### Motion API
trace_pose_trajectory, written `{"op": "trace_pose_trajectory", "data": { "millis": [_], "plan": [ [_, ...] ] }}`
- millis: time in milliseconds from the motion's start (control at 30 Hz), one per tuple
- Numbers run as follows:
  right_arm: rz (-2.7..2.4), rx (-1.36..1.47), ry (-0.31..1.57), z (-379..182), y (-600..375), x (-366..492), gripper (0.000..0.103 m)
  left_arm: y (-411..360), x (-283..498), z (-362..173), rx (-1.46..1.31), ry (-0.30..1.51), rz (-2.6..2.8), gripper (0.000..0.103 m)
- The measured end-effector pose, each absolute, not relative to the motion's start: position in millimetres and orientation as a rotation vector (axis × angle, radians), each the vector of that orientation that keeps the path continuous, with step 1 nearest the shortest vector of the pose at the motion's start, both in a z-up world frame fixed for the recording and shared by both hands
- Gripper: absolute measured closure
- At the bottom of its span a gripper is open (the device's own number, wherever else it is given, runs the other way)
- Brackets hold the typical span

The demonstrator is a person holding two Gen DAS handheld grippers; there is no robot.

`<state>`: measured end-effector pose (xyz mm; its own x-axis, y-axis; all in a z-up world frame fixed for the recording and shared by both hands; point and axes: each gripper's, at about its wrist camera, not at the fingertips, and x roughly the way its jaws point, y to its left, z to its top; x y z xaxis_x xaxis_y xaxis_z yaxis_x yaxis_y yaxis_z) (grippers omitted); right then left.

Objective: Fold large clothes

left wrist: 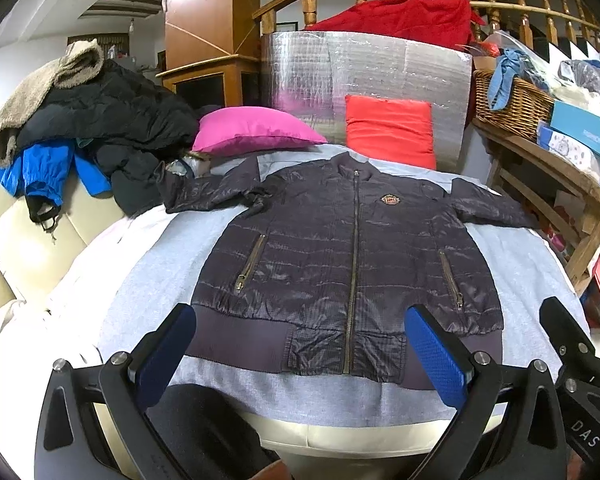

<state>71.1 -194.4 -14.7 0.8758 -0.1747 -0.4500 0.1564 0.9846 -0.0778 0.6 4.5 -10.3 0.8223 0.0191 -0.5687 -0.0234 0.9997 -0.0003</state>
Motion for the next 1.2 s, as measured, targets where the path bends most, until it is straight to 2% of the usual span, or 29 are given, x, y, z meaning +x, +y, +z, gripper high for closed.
{"op": "trace_pose_trajectory", "data": {
  "millis": [1200],
  "plan": [
    [-0.174, -0.038, 0.474, -14.4, -194.7, 71.8, 0.000, 0.2, 2.2, -10.6, -0.002, 0.611, -0.002, 0.000]
  ]
}}
